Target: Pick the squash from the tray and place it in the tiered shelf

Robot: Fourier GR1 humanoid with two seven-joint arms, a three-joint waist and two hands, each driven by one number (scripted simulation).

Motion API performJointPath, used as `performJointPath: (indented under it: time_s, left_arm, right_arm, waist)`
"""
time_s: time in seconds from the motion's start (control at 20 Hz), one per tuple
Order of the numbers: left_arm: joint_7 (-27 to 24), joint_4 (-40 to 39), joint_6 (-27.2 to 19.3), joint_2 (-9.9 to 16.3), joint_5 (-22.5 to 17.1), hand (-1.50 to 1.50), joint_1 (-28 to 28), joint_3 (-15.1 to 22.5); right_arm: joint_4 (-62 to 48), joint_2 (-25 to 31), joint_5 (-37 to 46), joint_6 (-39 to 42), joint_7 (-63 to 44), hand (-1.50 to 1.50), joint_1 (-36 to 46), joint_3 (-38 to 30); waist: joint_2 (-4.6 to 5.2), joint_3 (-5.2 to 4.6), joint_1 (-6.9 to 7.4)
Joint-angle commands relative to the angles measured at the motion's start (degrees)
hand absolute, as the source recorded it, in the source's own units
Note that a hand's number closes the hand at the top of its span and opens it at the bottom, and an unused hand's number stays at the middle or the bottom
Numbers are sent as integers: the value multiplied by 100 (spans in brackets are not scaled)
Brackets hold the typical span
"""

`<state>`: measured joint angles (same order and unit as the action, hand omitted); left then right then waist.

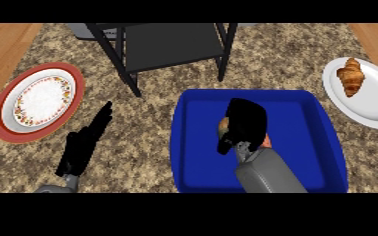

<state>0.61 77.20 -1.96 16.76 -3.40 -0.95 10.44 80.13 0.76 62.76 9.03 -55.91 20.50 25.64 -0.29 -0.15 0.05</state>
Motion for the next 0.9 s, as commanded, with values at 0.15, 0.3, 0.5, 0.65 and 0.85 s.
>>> performJointPath:
  time_s: [0.15, 0.3, 0.5, 0.65, 0.85]
  left_arm:
    - [-74, 115, 175, 76, 17, 0, 230, -84]
    - [304, 12, 191, 6, -6, 0, -215, -199]
    - [-136, -82, 117, -52, 175, 0, 132, -112]
    - [286, 163, 251, 50, 21, 0, -14, -184]
    - [126, 74, 400, 28, -13, 0, 20, -260]
  right_arm:
    - [2112, 64, -249, 1265, -177, 150, -50, 273]
    - [2458, 80, 130, 1299, -341, 150, 150, 287]
    - [3098, 77, 135, 1246, -217, 150, 723, -341]
    - [3387, -69, 13, 827, -417, 150, 1268, -426]
    - [2614, -73, -189, 904, -660, 150, 2542, -984]
  waist:
    - [-2, 11, -31]
    - [10, 12, -43]
    - [12, 11, -26]
    - [7, 14, 22]
    - [25, 11, 69]
